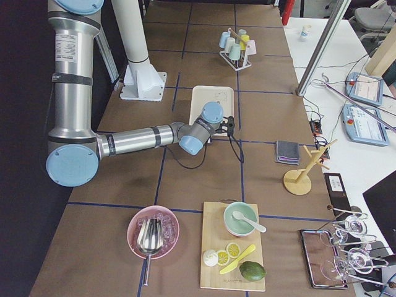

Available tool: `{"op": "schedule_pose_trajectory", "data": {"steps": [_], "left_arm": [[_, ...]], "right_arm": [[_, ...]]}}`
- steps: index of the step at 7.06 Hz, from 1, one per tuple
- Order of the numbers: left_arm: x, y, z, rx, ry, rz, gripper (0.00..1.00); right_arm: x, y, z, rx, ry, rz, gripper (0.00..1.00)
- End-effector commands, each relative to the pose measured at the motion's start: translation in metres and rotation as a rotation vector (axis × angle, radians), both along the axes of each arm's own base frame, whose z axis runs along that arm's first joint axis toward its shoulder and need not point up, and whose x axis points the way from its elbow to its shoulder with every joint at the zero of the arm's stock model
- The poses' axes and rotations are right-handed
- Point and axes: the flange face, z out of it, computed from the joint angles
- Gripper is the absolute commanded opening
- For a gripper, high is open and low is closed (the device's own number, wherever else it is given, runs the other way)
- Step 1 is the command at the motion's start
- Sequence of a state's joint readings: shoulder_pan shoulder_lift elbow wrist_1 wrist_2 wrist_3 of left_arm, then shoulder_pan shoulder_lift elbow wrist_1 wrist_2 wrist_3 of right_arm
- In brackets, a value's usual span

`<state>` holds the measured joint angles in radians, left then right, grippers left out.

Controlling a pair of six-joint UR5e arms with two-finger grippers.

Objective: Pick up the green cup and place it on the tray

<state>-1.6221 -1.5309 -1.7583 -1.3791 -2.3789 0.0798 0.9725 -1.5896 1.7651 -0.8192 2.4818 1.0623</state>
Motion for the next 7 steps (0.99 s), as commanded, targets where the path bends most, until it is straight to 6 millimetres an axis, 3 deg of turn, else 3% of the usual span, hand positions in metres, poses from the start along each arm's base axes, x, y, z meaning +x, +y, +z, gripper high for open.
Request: {"op": "schedule_pose_trajectory", "data": {"steps": [1, 2, 5, 6, 7], "left_arm": [[0.0, -0.001, 0.003, -0.006, -0.001, 0.001, 1.0], [0.0, 0.0, 0.007, -0.015, -0.002, 0.0, 1.0], [0.0, 0.0, 0.007, -0.014, -0.002, 0.001, 1.0], [0.0, 0.0, 0.008, -0.016, 0.0, 0.001, 1.0], [0.0, 0.0, 0.008, -0.014, 0.0, 0.001, 1.0]], "right_arm": [[-0.073, 0.007, -0.04, 0.021, -0.007, -0.024, 0.0], [-0.099, 0.013, -0.054, 0.019, -0.005, -0.022, 0.0], [-0.187, 0.007, -0.131, -0.07, 0.096, 0.048, 0.0], [-0.218, 0.018, -0.158, -0.095, 0.125, 0.055, 0.0], [-0.239, 0.028, -0.171, -0.09, 0.154, 0.046, 0.0]]}}
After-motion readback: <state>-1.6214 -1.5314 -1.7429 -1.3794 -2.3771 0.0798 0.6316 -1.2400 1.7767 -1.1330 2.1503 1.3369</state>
